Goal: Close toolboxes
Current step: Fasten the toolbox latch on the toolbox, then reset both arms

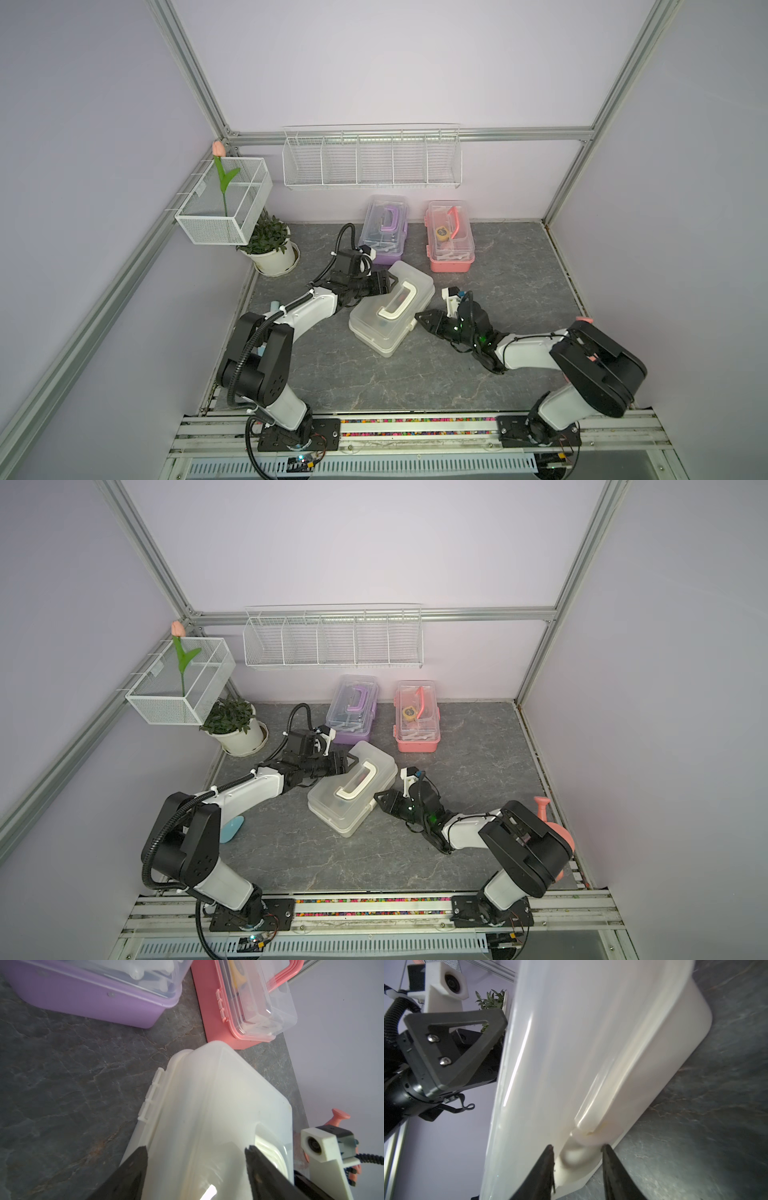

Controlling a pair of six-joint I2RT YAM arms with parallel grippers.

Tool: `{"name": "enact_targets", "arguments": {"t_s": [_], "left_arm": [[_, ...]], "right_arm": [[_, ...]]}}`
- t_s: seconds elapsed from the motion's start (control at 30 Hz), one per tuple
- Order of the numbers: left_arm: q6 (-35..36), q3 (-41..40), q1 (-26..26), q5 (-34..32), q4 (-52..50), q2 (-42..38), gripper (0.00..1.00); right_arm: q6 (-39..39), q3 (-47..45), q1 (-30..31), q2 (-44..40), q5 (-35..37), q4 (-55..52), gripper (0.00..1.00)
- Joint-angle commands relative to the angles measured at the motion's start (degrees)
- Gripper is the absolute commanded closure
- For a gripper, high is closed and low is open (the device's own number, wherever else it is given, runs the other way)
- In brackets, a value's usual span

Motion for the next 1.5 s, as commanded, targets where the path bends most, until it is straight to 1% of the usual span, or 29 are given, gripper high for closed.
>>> {"name": "enact_targets", "arguments": {"t_s": [0.0, 0.07, 0.1, 0.23, 0.33, 0.43, 0.47, 0.53, 0.57, 0.63, 0.7, 0.8, 0.87, 0.93, 0.97, 1.0, 1.03, 1.07, 1.1, 1.17, 1.2, 1.3, 1.37, 1.4, 1.43, 1.47], "left_arm": [[-0.55, -1.05, -0.67, 2.27, -14.00, 1.01, 0.20], [-0.46, 0.12, 0.83, 0.95, -14.52, -0.39, 0.17], [-0.29, 0.76, 1.31, 0.05, -14.78, -1.05, 0.17], [1.06, 3.81, 1.80, -6.94, -17.28, -3.65, 0.13], [1.47, 5.25, 1.85, -11.80, -17.83, -5.53, 0.09], [2.17, 6.40, 2.37, -16.93, -18.47, -7.16, 0.03], [2.02, 6.77, 2.46, -19.26, -18.96, -7.81, 0.00], [1.56, 7.22, 2.58, -26.12, -20.08, -9.12, 0.01], [1.68, 7.25, 2.75, -30.34, -20.46, -9.85, 0.01], [2.71, 7.16, 3.38, -36.90, -20.88, -11.73, 0.01], [3.58, 5.91, 4.68, -42.72, -20.11, -13.96, 0.01], [3.94, 1.22, 8.64, -48.38, -16.54, -17.92, 0.01], [4.13, -3.60, 11.06, -52.33, -11.59, -20.87, 0.01], [6.68, -8.62, 11.69, -59.20, -3.93, -22.47, 0.01], [8.96, -11.23, 11.86, -62.35, 0.88, -22.49, 0.00], [10.84, -12.76, 12.11, -63.80, 4.77, -22.00, 0.00], [12.63, -13.54, 12.56, -63.98, 7.57, -20.70, 0.00], [13.99, -13.09, 13.14, -65.80, 8.45, -18.85, 0.00], [14.39, -12.01, 13.63, -66.60, 7.64, -17.00, 0.01], [14.20, -9.75, 14.82, -67.44, 5.32, -12.62, 0.00], [13.75, -9.17, 15.18, -67.43, 4.51, -11.18, 0.00], [15.06, -10.06, 15.39, -68.33, 8.03, -7.31, 0.00], [18.33, -12.93, 15.39, -68.43, 15.92, -5.39, 0.00], [20.06, -15.06, 15.39, -68.25, 20.92, -4.73, 0.00], [21.60, -17.16, 15.43, -67.54, 26.25, -4.29, 0.00], [23.03, -18.83, 15.73, -65.39, 30.97, -3.91, 0.00]], "right_arm": [[-8.04, 1.10, -1.51, -8.78, 1.23, -12.24, 0.50], [-12.19, 1.62, -2.94, -13.39, 1.75, -19.57, 0.43], [-13.80, 1.84, -3.81, -15.14, 1.71, -22.29, 0.41], [-21.49, 4.26, -8.16, -20.18, 1.55, -32.01, 0.39], [-27.53, 7.78, -11.71, -20.84, 1.95, -38.57, 0.36], [-33.27, 10.87, -15.82, -19.42, 2.02, -42.78, 0.34], [-35.32, 11.97, -17.38, -18.66, 2.04, -43.98, 0.33], [-39.55, 13.88, -20.29, -17.03, 3.15, -45.33, 0.30], [-41.51, 14.75, -21.77, -16.22, 4.62, -45.53, 0.29], [-45.52, 16.18, -24.28, -15.03, 8.25, -45.62, 0.27], [-49.42, 17.35, -26.21, -14.12, 12.53, -44.94, 0.22], [-55.43, 18.19, -28.82, -12.45, 17.78, -41.80, 0.12], [-58.36, 17.59, -32.26, -10.68, 19.23, -37.85, 0.09], [-59.81, 16.92, -34.96, -8.44, 20.29, -34.26, 0.08], [-60.12, 17.03, -36.25, -6.96, 20.27, -33.17, 0.08], [-60.36, 17.00, -37.30, -5.53, 20.17, -32.37, 0.07], [-60.59, 16.76, -38.36, -4.20, 19.73, -31.22, 0.07], [-60.76, 16.12, -39.21, -3.06, 19.22, -29.47, 0.06], [-60.91, 15.12, -39.75, -2.31, 18.76, -27.40, 0.06], [-61.31, 10.90, -40.72, -1.58, 17.82, -18.46, 0.03], [-60.88, 10.16, -41.00, -1.51, 17.78, -17.56, 0.03], [-60.27, 6.99, -41.81, -0.35, 16.52, -11.66, 0.02], [-60.65, 3.02, -41.82, 1.00, 15.42, -3.24, 0.02], [-60.89, 2.03, -41.83, -0.33, 14.81, -3.69, 0.01], [-61.04, 0.55, -41.81, -0.52, 14.59, -0.47, 0.01], [-61.10, -1.94, -41.79, 0.07, 14.07, 4.78, 0.01]]}}
